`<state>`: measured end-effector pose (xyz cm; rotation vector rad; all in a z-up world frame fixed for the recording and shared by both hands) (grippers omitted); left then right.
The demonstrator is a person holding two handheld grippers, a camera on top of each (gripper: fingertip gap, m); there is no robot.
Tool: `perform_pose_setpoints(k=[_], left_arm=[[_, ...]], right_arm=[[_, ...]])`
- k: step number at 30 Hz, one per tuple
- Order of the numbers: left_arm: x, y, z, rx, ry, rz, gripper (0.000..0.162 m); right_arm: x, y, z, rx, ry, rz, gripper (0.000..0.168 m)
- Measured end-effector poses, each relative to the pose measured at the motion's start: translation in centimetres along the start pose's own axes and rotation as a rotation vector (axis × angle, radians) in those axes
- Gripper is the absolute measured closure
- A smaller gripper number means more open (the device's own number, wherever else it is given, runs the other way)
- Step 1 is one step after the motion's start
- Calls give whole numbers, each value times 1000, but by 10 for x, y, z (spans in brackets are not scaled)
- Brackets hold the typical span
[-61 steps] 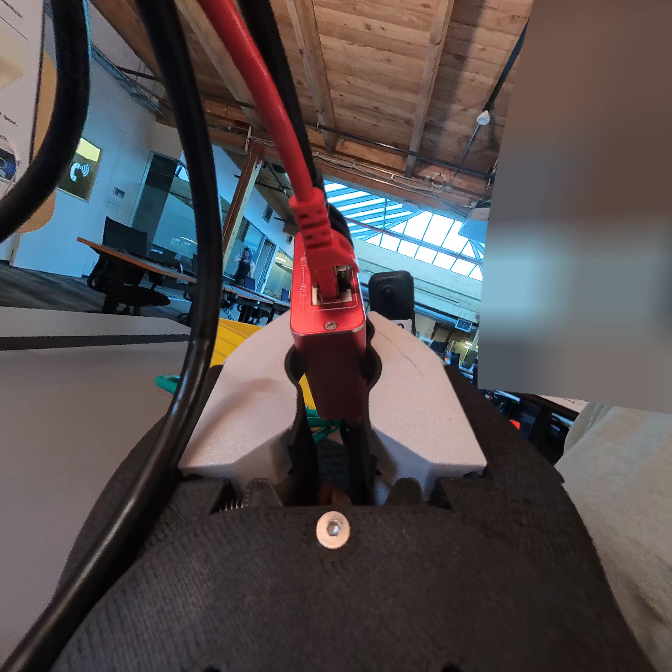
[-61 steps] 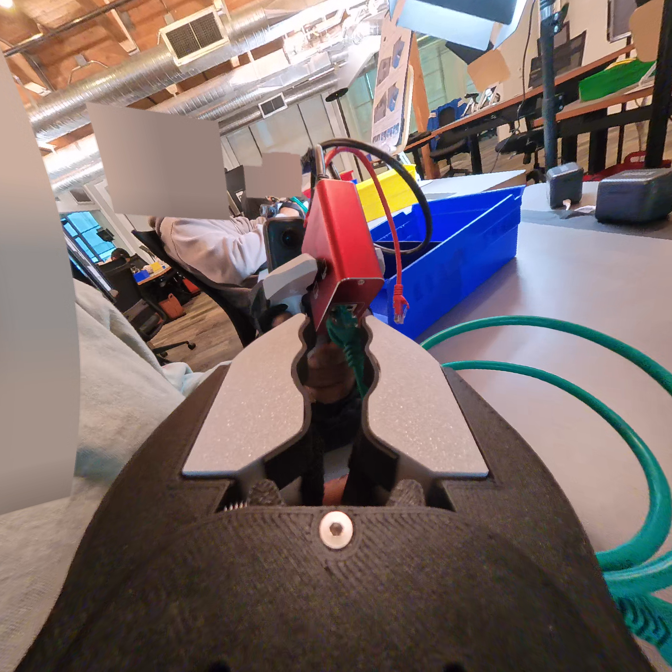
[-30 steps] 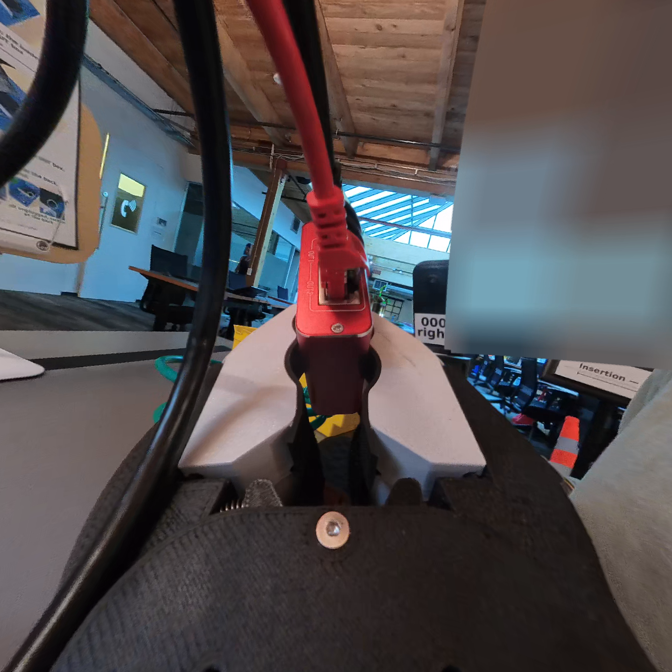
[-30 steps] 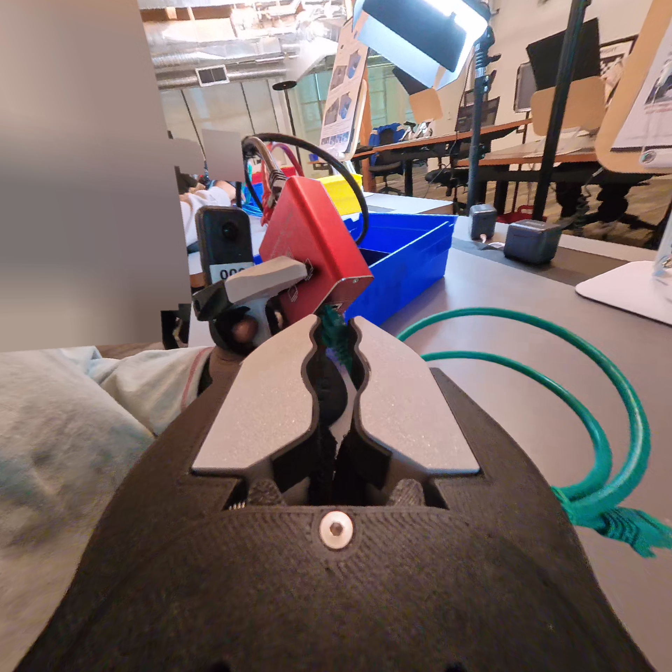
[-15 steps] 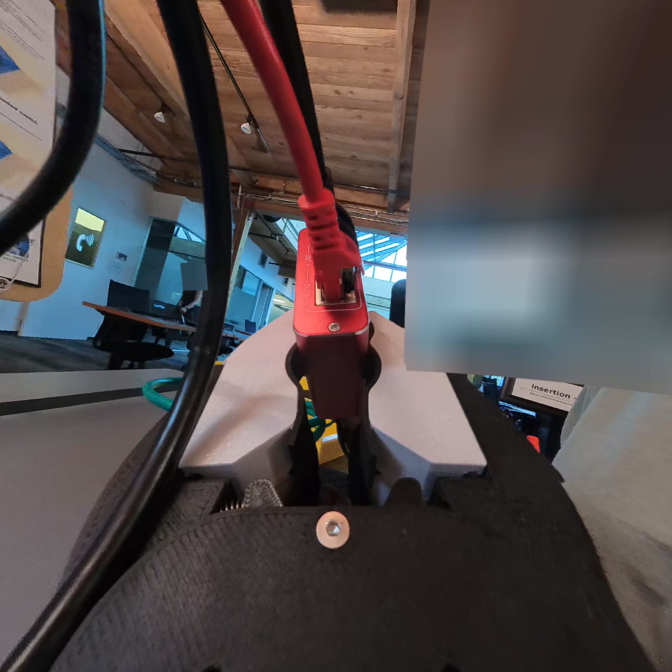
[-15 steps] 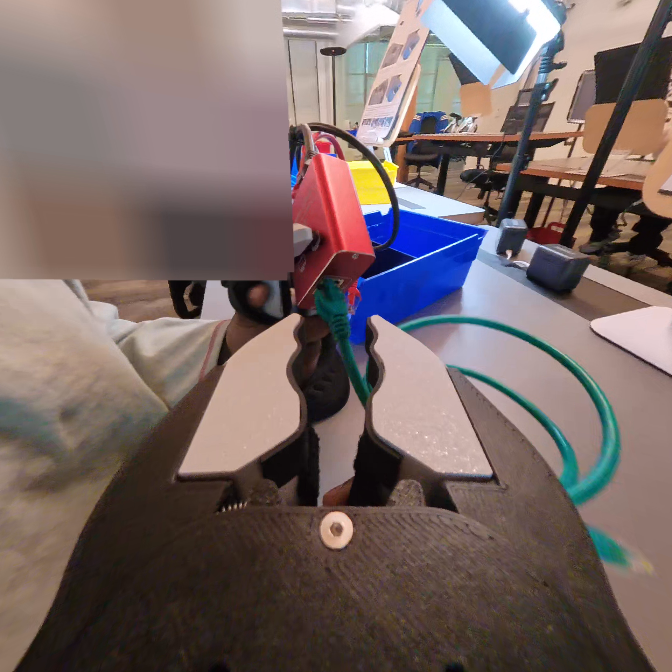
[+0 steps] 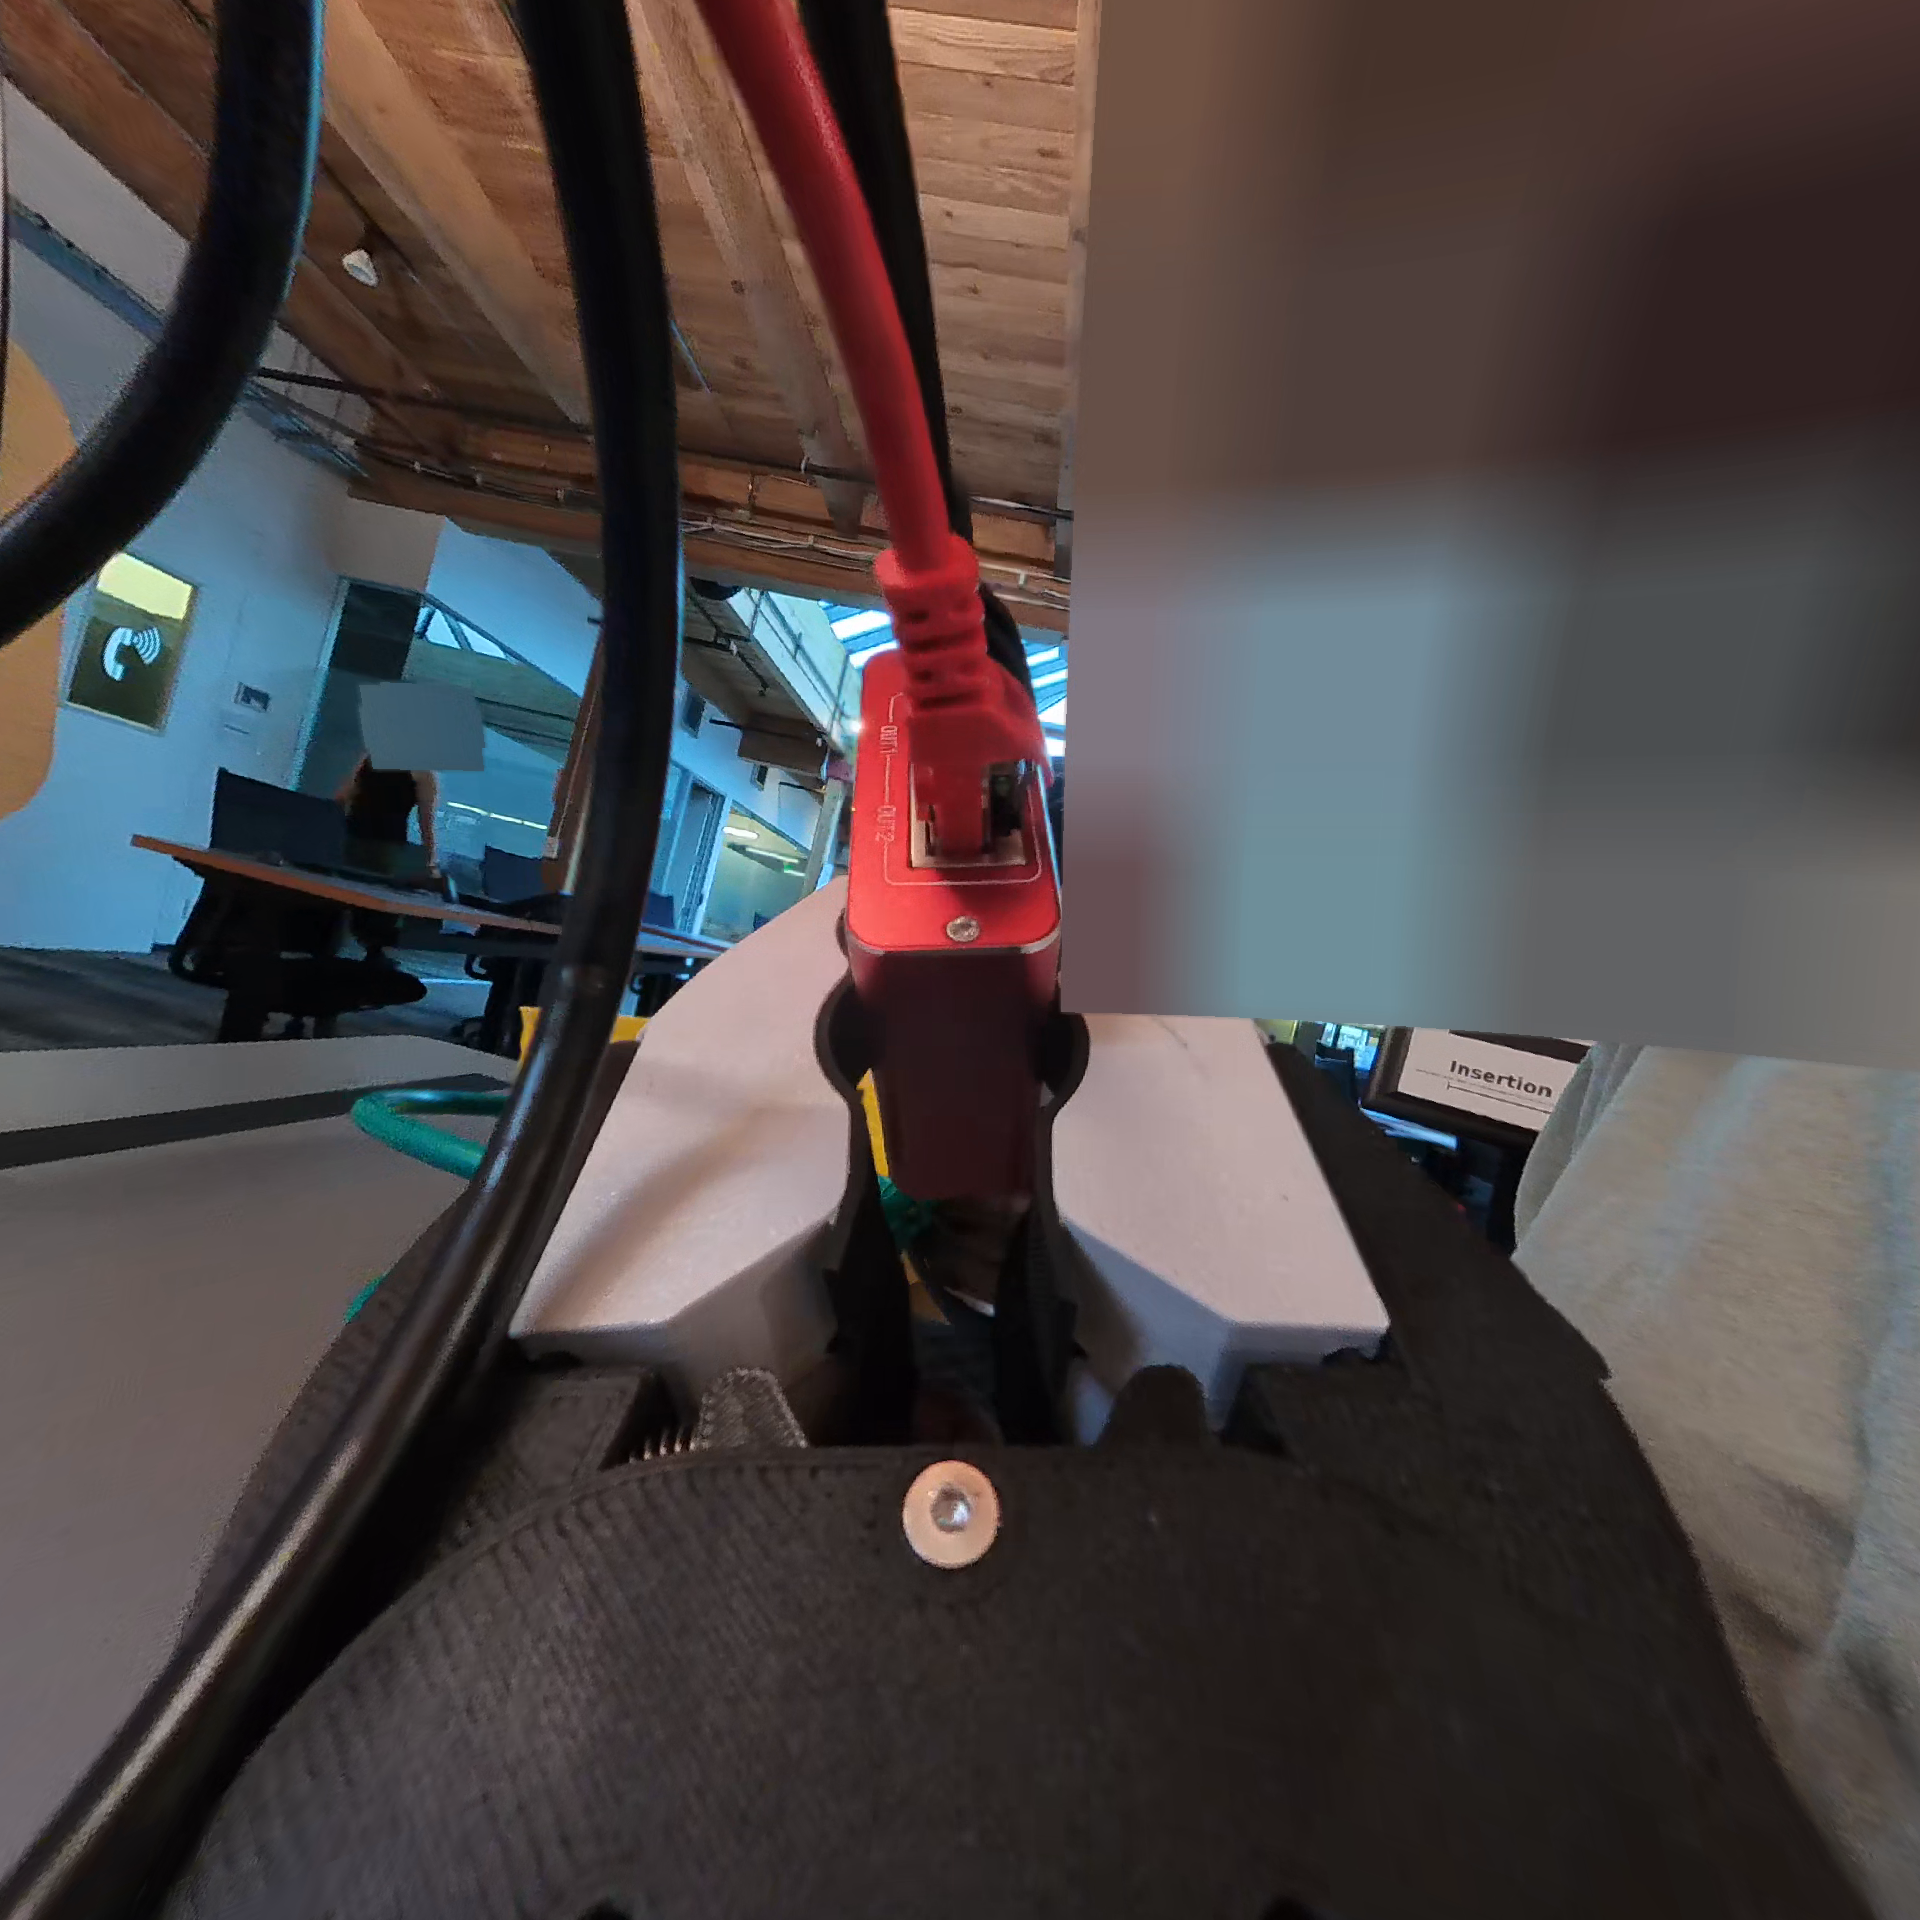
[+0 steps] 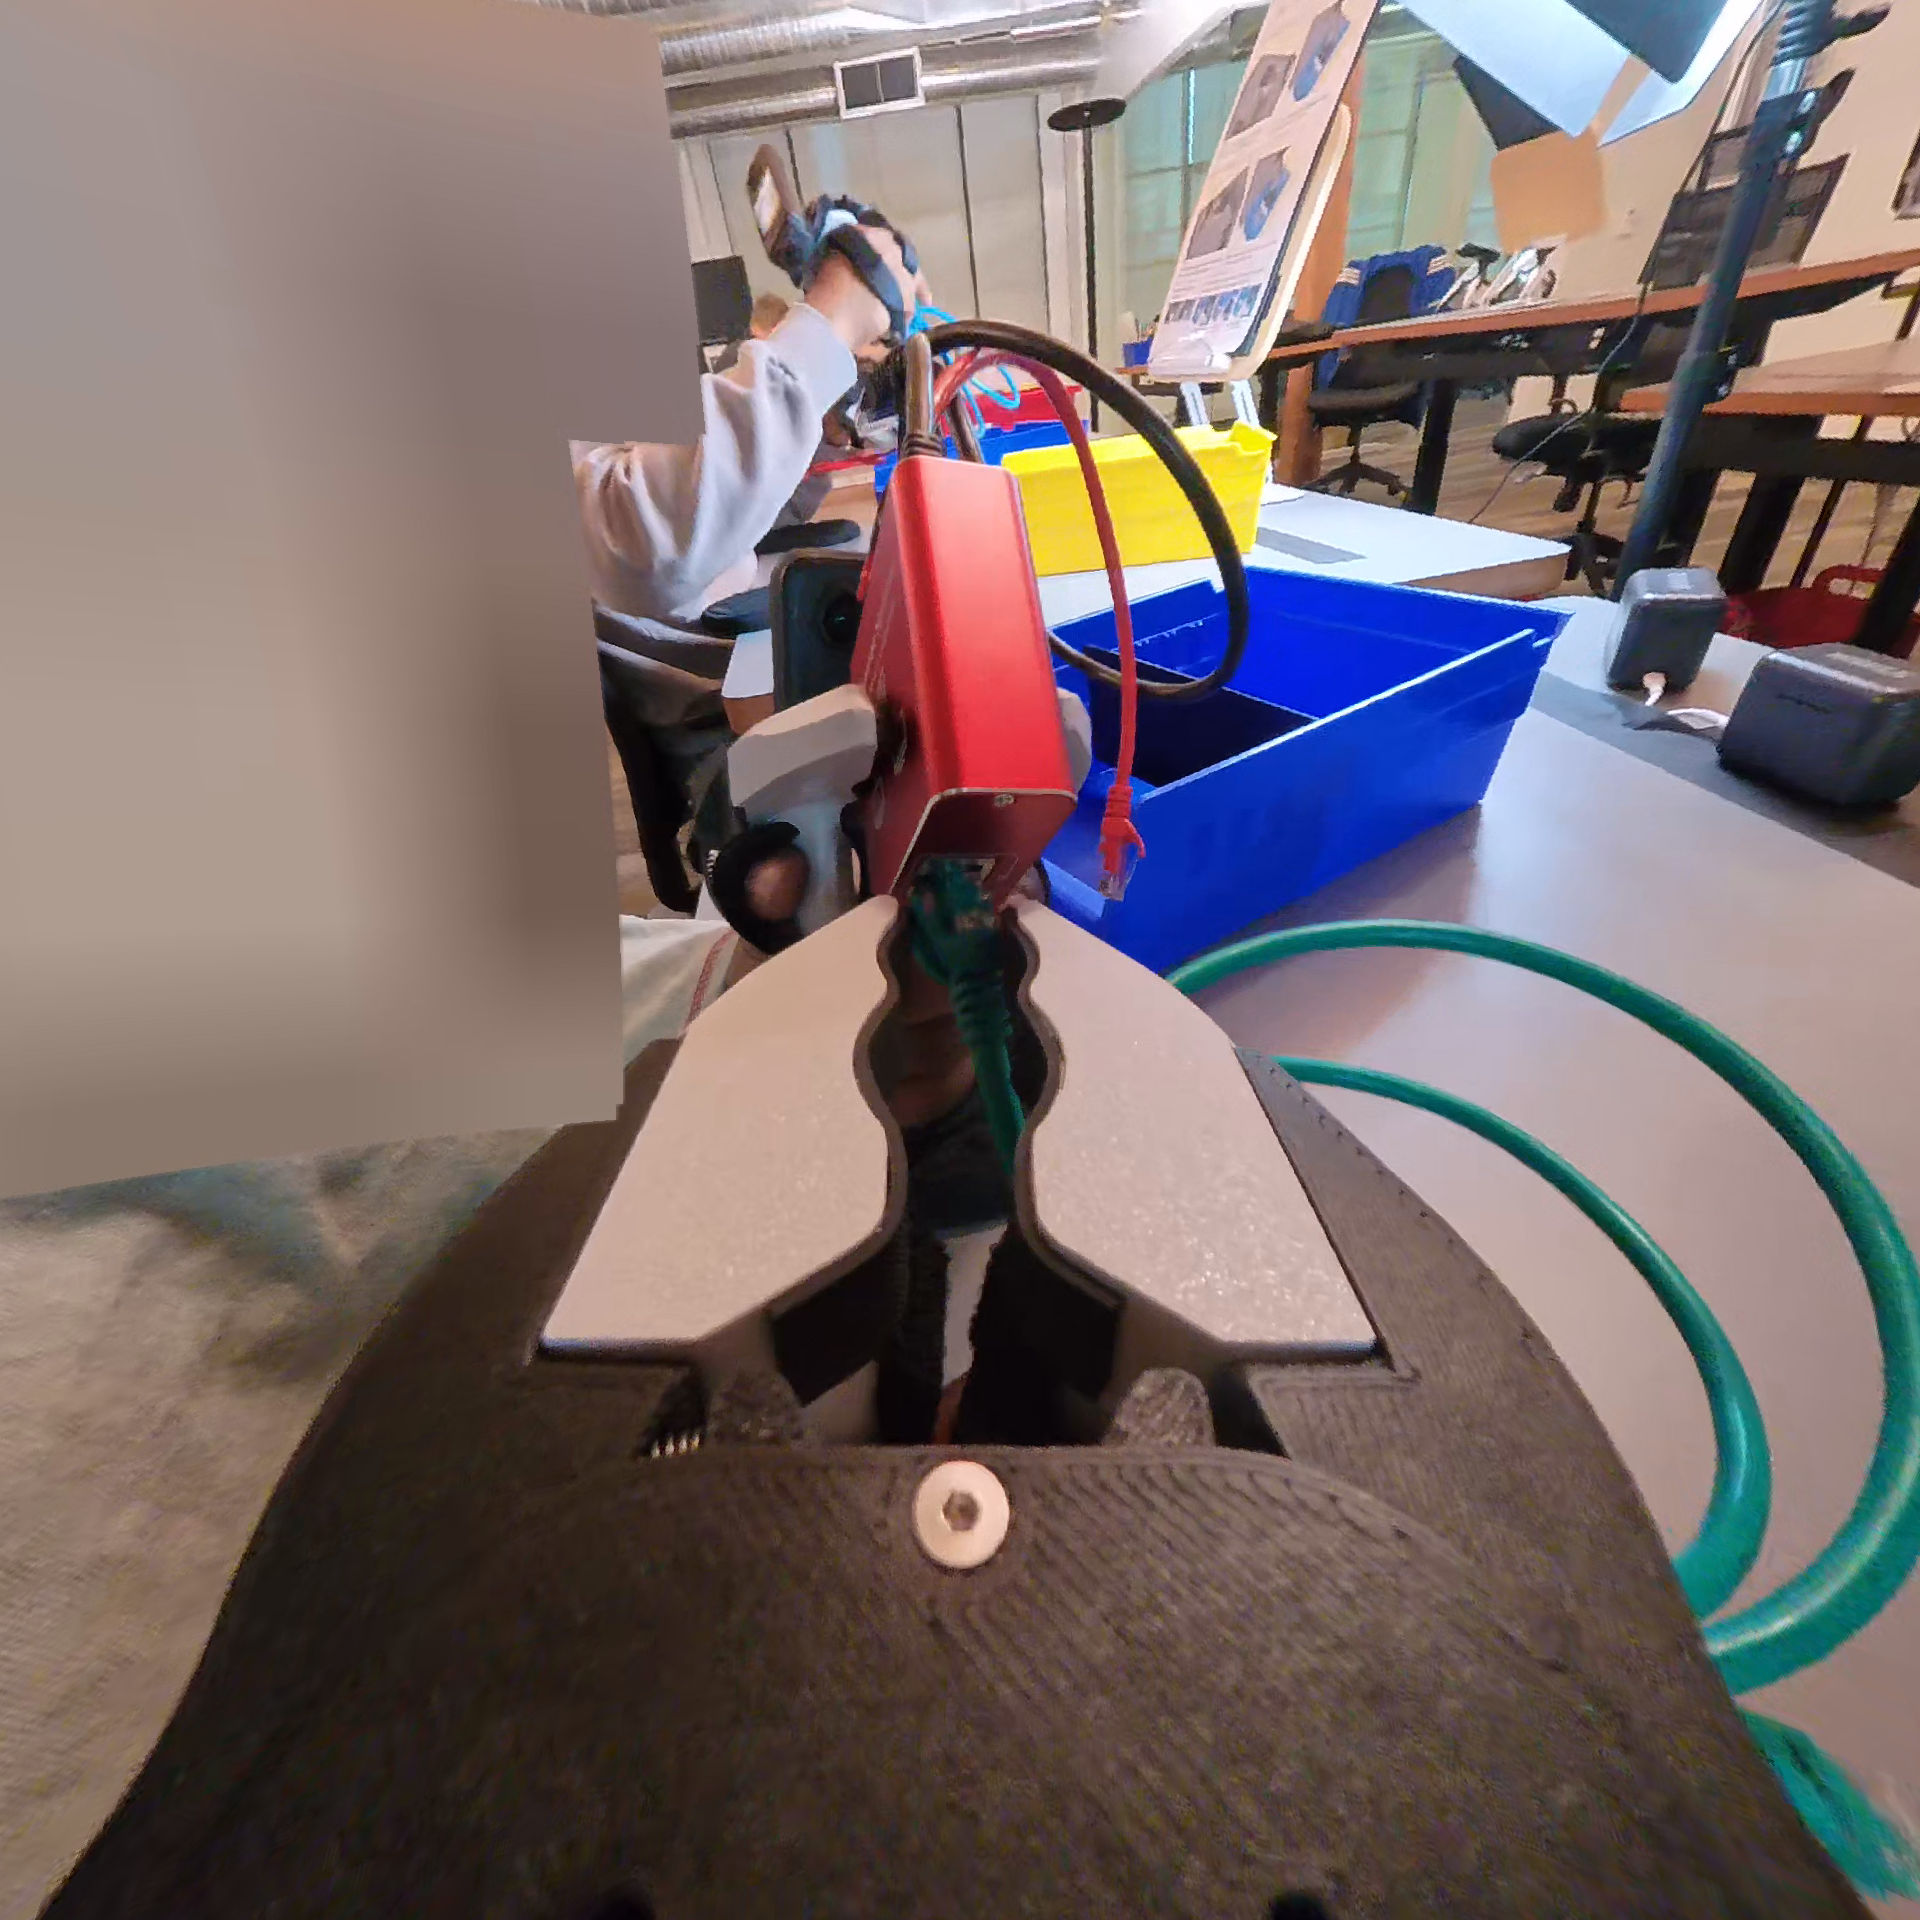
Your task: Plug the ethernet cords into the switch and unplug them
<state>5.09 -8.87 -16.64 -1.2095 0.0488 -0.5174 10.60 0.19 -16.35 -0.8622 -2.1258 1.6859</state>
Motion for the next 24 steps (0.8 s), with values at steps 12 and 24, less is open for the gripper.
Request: perform_pose_setpoints(k=[12, 24], left_arm=[[11, 1, 0, -3, -22, 165, 130], [2, -14, -11, 56, -38, 165, 134]], right_arm=[[-14, -1, -2, 7, 207, -73, 153], [-5, -2, -41, -155, 458, -301, 155]])
Point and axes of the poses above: each gripper's, where its closed fingertips meet, z out along the fingers, y out of its underside, x = y × z across the jaws, the point moved 6 cm from there along -z, back along the fingers, and after that the axes turned 13 degrees about -x, right-handed, at the moved point
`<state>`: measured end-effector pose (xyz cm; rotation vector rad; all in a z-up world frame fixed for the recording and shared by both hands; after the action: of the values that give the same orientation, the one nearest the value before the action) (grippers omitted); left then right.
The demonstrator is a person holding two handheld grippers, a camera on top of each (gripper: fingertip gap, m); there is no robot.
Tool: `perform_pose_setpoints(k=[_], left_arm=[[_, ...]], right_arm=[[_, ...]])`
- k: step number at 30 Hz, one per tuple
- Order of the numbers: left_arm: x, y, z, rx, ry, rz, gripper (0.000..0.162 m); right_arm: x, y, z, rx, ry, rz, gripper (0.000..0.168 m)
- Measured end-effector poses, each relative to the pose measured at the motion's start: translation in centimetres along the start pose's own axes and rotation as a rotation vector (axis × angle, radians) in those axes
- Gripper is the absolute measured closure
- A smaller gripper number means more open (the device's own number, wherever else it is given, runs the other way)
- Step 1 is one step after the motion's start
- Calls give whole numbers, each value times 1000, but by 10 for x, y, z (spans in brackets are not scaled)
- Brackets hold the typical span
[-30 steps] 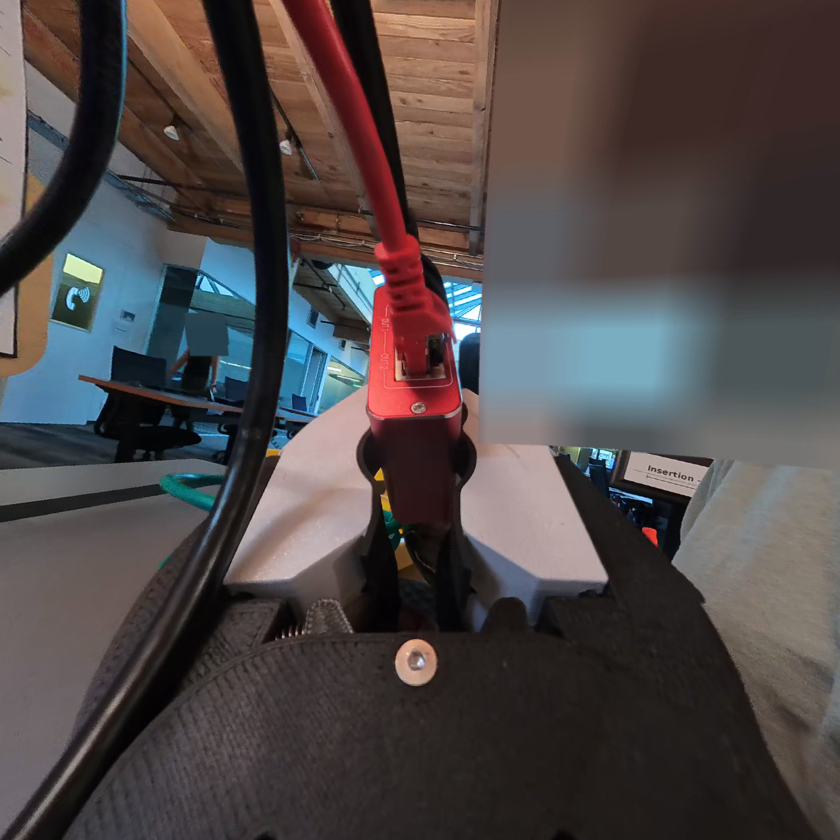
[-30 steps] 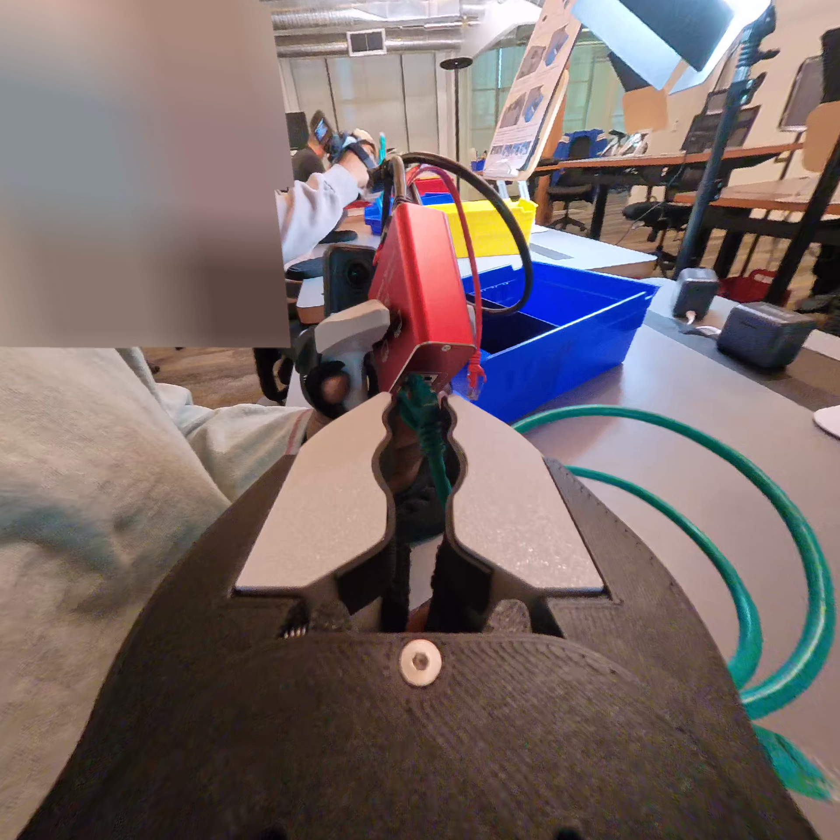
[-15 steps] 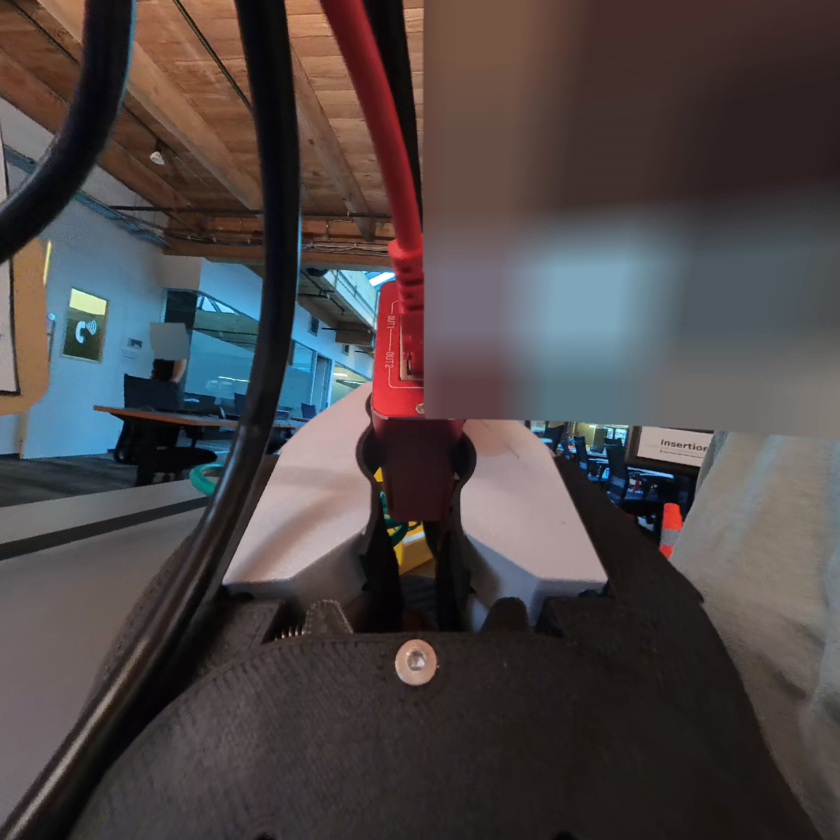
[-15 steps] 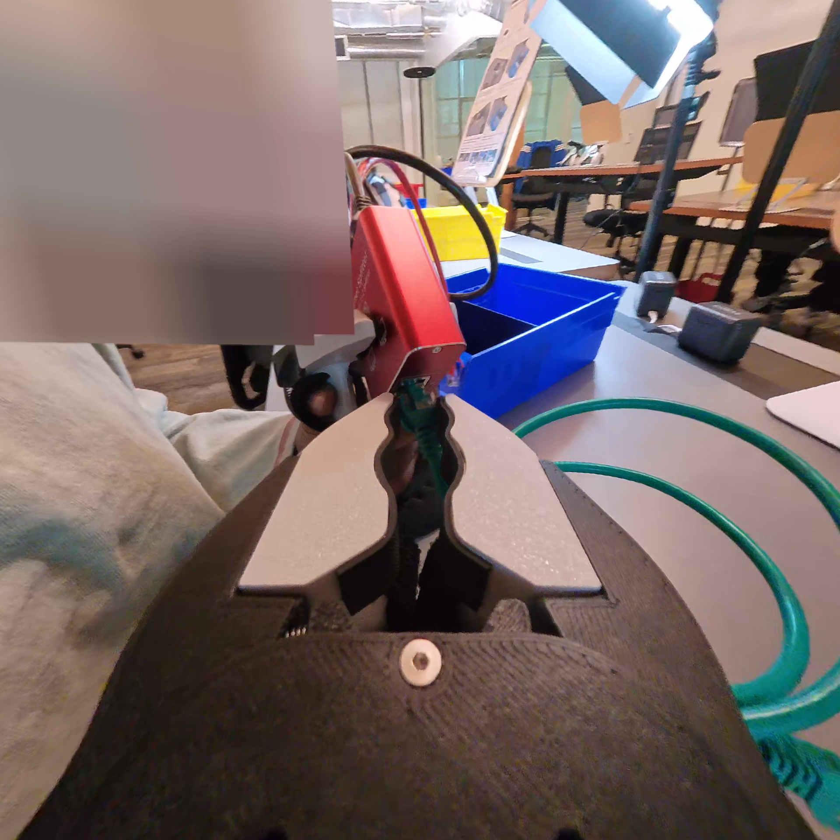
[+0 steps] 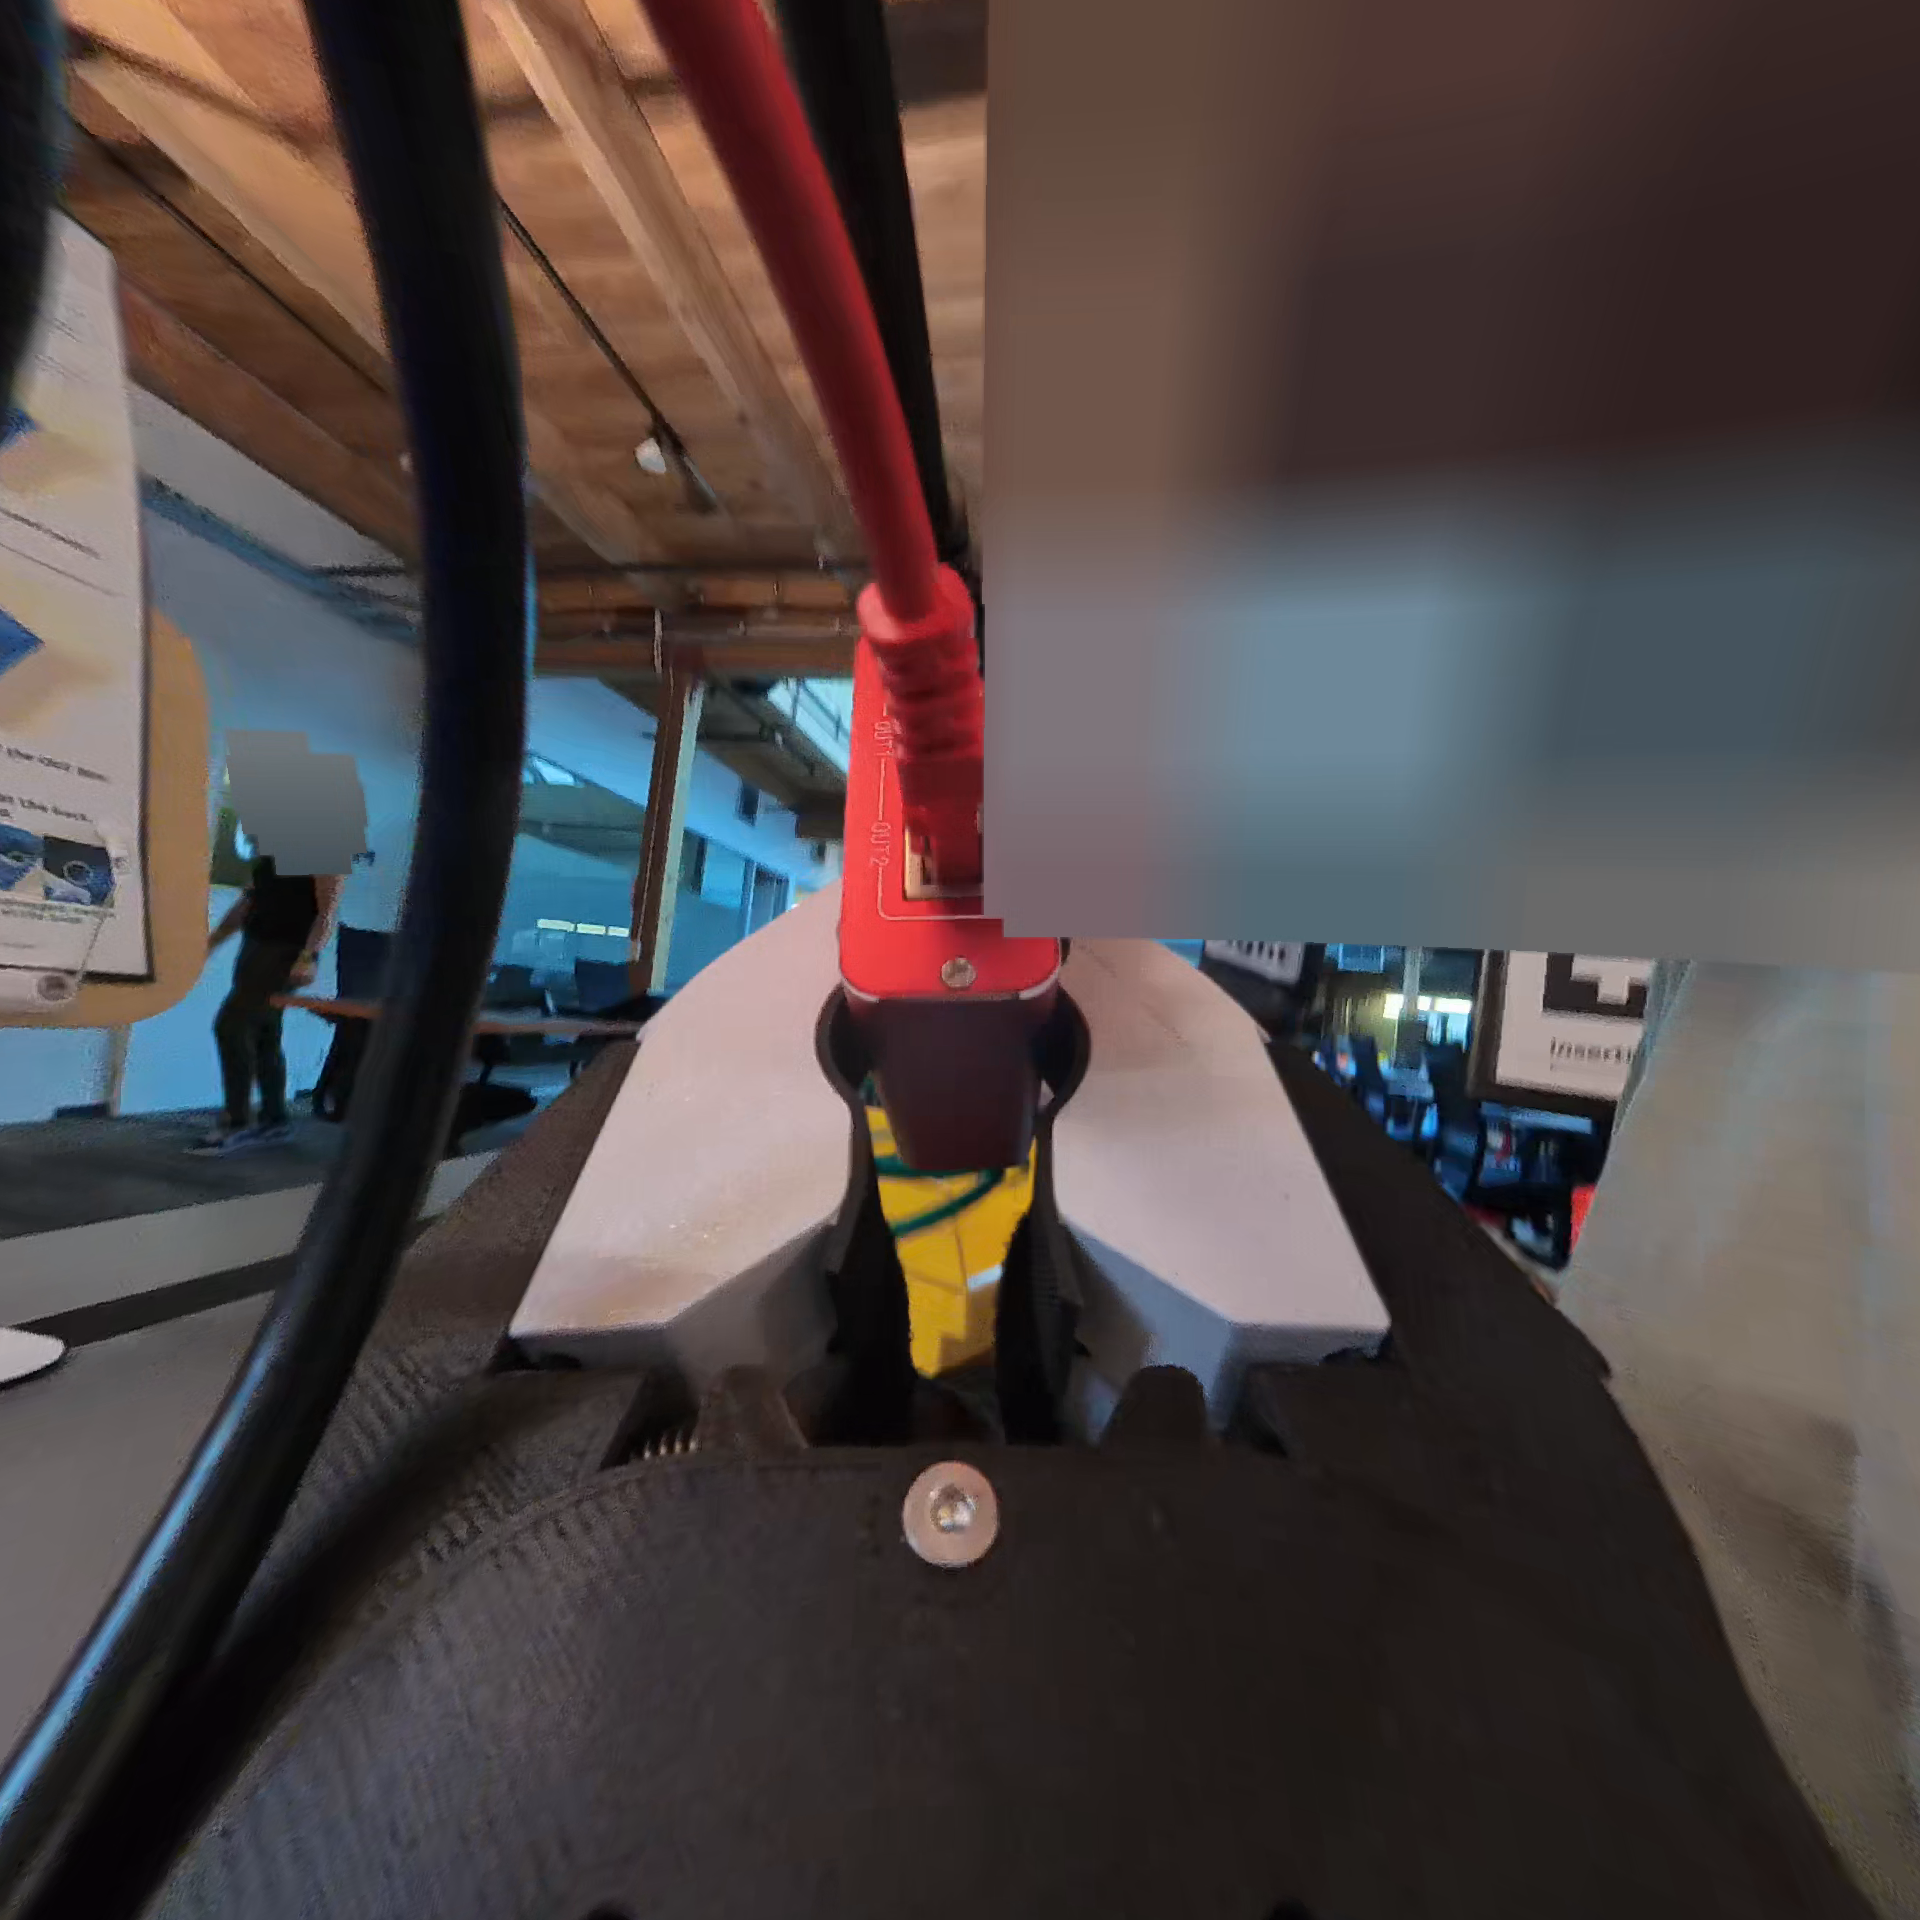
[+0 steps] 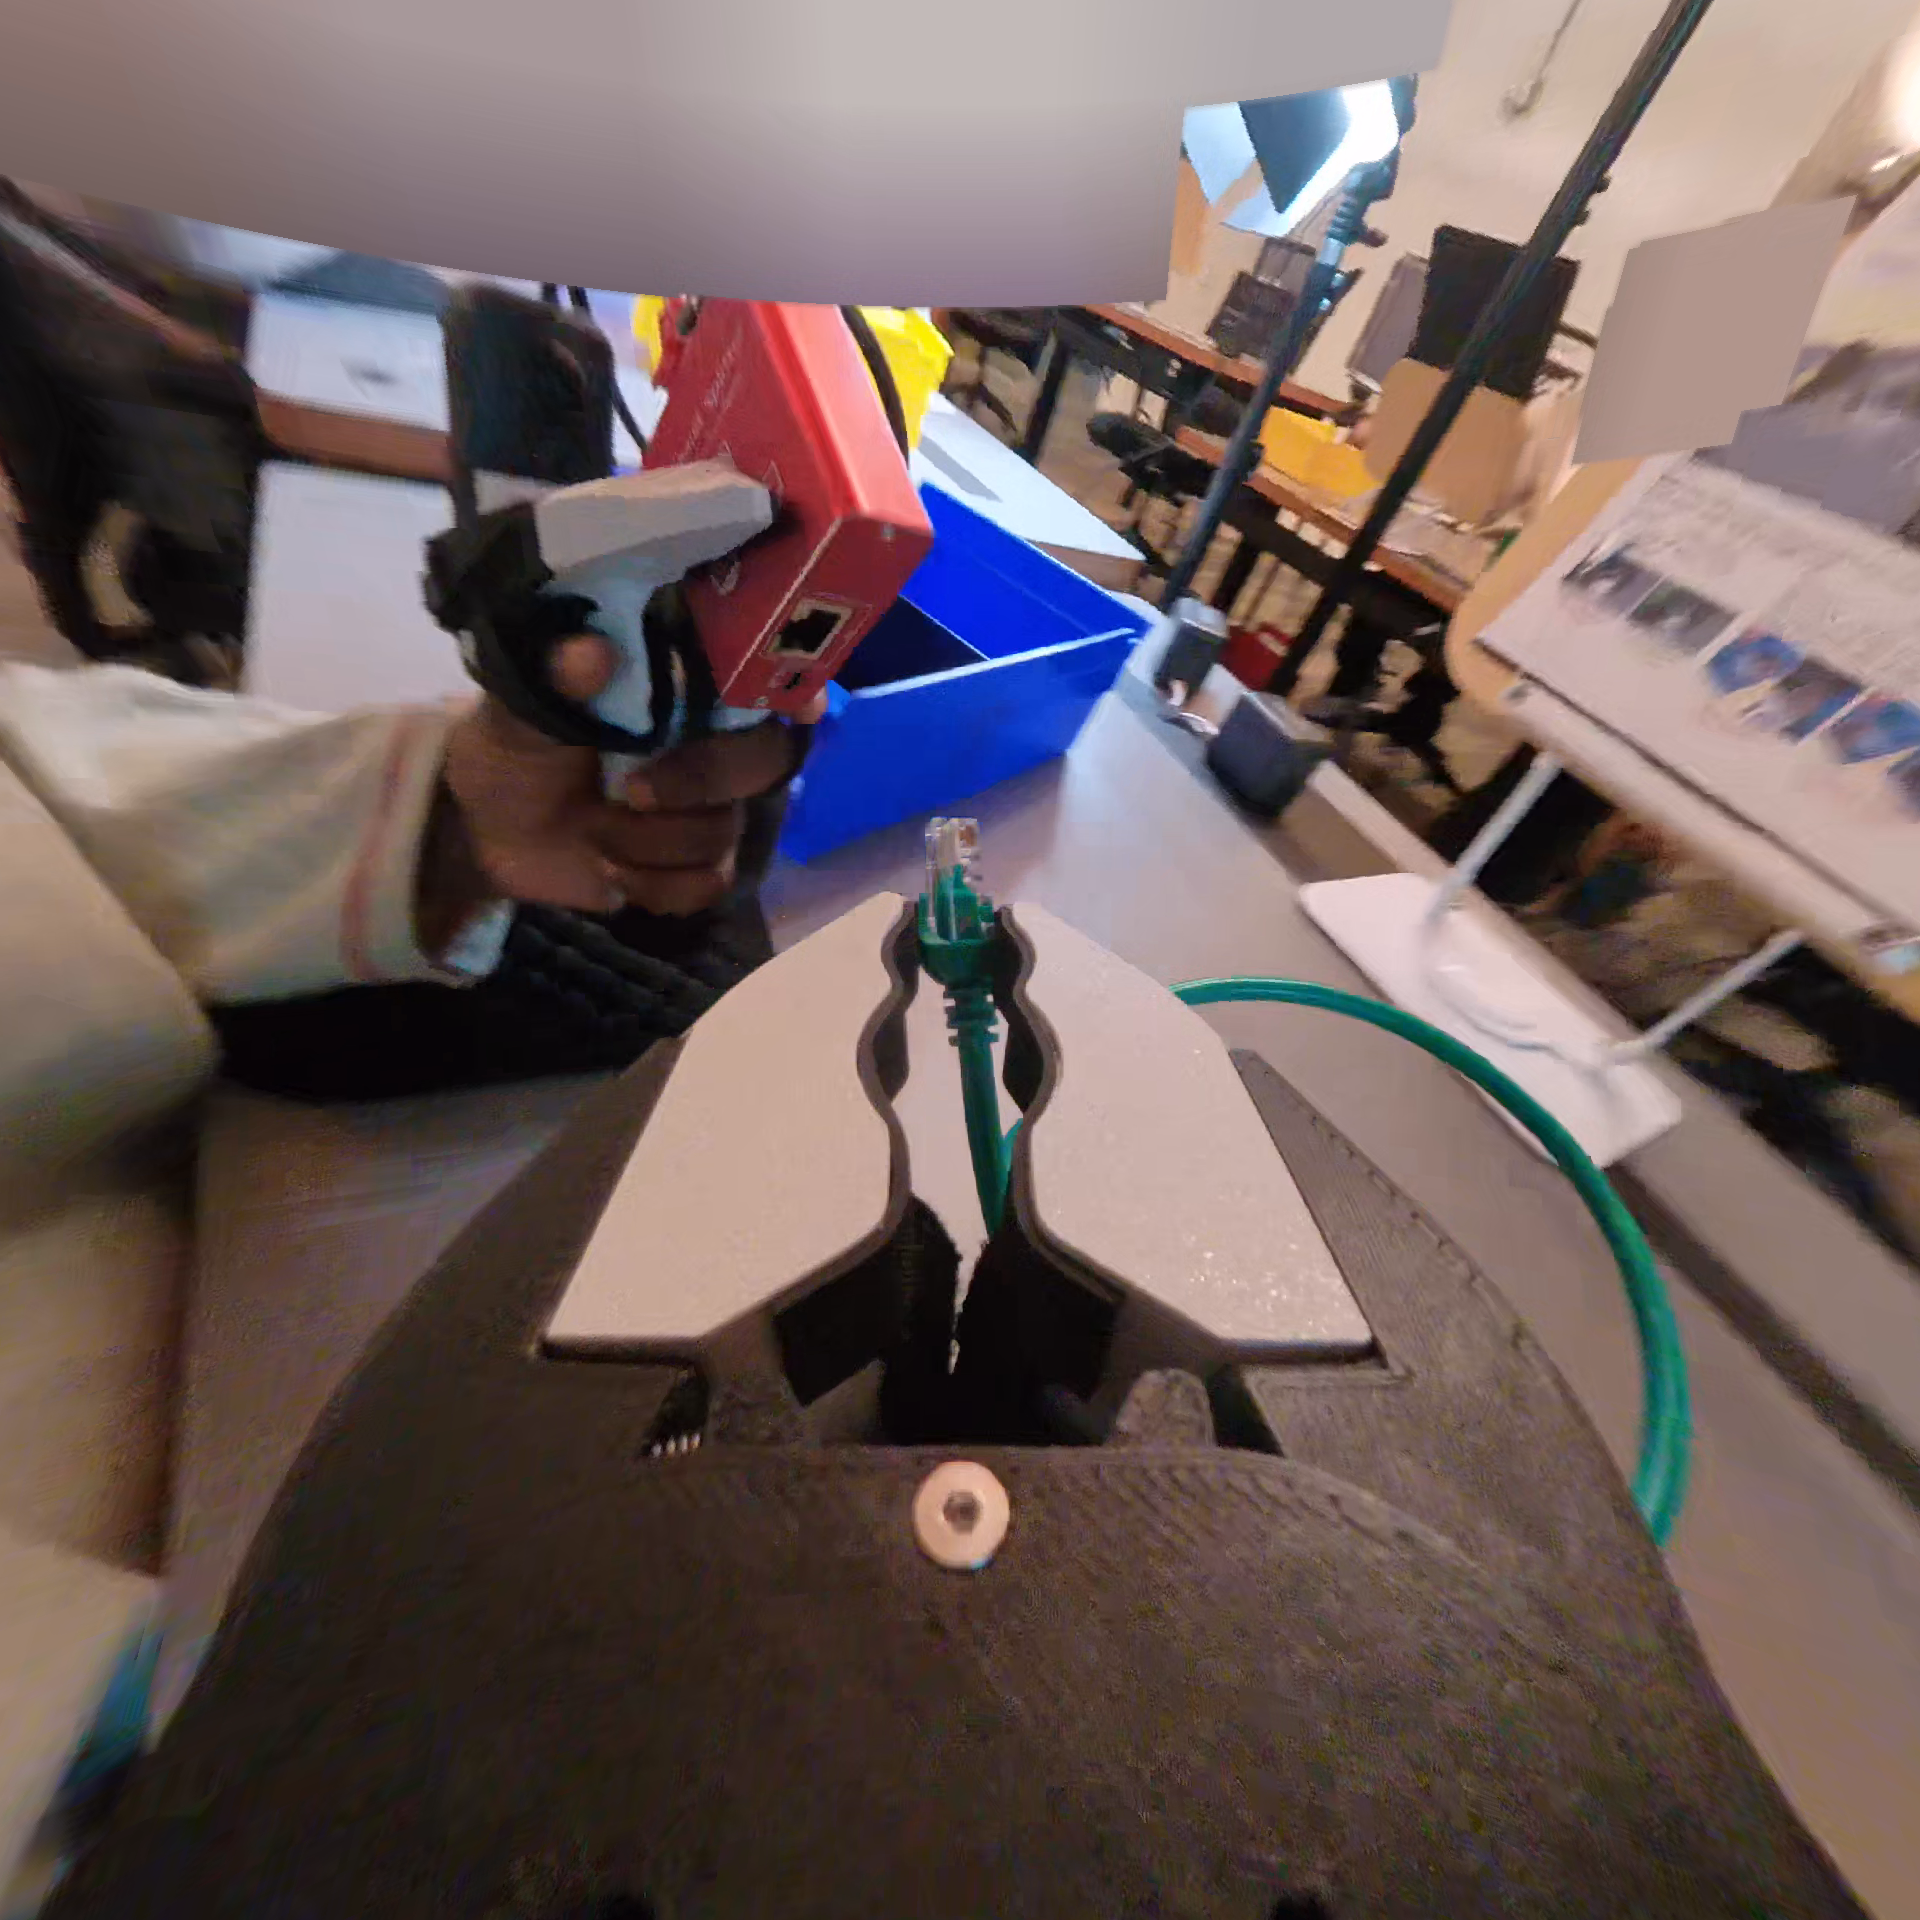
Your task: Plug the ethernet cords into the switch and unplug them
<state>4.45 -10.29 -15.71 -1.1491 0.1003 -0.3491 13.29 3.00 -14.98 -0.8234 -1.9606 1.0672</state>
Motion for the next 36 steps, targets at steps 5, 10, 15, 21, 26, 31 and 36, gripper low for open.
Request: perform_pose_setpoints(k=[5, 10, 15, 21, 26, 31, 36], left_arm=[[4, 13, 5, -115, 16, -23, 134], [3, 21, 10, -203, -14, -21, 134], [6, 22, 12, -206, -5, -30, 134], [6, 22, 11, -201, -8, -35, 134], [4, 24, 12, -210, -20, -49, 134], [1, 27, 12, -225, -32, -67, 134], [1, 28, 12, -233, -34, -62, 134]], right_arm=[[23, -6, -33, -9, 170, -158, 154], [58, 2, -83, -82, 396, -199, 155], [91, 33, -127, -107, 544, -206, 154], [119, 108, -137, -168, 538, -123, 154], [124, 155, -129, -258, 446, 8, 154], [121, 164, -121, -303, 391, 33, 153], [122, 159, -121, -286, 235, 139, 137]])
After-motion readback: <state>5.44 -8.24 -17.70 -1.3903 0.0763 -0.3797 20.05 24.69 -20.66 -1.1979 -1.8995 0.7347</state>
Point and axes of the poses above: each gripper's, where its closed fingertips meet, z out along the fingers, y out of its underside, x = y × z across the jaws, the point moved 6 cm from there along -z, back along the fingers, and after that the axes turned 13 degrees about -x, right-handed, at the moved point
